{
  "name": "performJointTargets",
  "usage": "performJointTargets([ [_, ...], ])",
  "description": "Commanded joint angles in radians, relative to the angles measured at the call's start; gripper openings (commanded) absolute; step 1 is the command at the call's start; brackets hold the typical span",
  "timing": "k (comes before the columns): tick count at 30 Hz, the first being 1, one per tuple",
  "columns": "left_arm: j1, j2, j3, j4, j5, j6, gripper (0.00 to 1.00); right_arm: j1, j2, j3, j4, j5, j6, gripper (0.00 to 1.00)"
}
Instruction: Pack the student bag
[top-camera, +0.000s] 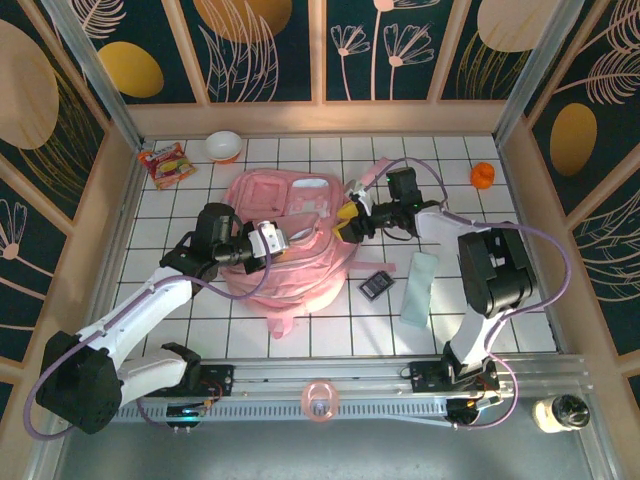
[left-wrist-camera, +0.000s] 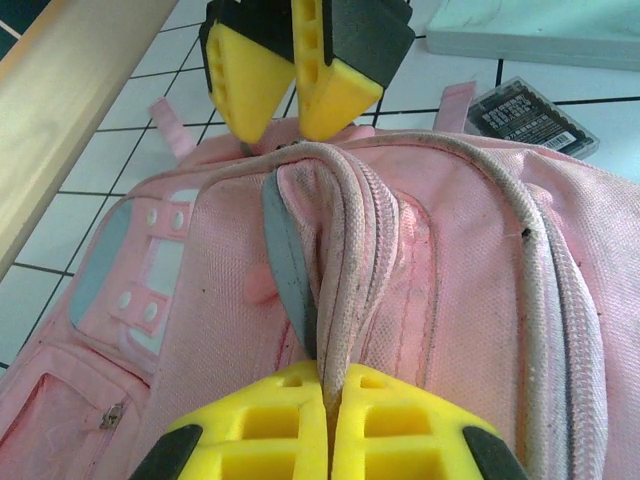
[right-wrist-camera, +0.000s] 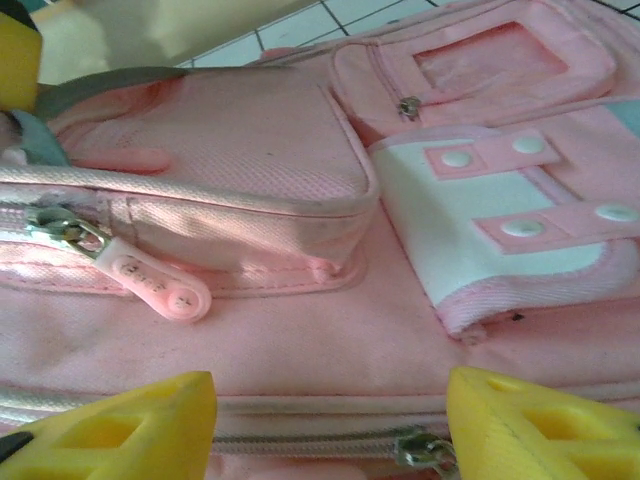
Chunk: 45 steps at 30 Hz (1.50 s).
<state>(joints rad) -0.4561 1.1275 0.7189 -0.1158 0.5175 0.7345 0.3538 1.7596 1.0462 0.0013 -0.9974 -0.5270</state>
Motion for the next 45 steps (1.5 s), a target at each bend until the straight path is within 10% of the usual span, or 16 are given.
performJointTargets([
  [1,0.005,-0.034,0.018,0.108,0.098,-0.005,0.00,-0.010,0.019,0.037,-0.071,-0.118,-0.030,0.63],
  [15,0.008,-0.033,0.007,0.091,0.092,0.035,0.00,-0.139,-0.010,-0.019,-0.031,-0.055,-0.072,0.61],
  [29,0.008,-0.039,0.010,0.061,0.096,0.069,0.00,-0.037,0.151,0.189,-0.305,-0.006,-0.420,0.60],
  [45,0.008,-0.035,0.004,0.077,0.096,0.056,0.00,-0.030,0.122,0.207,-0.488,-0.010,-0.490,0.20],
])
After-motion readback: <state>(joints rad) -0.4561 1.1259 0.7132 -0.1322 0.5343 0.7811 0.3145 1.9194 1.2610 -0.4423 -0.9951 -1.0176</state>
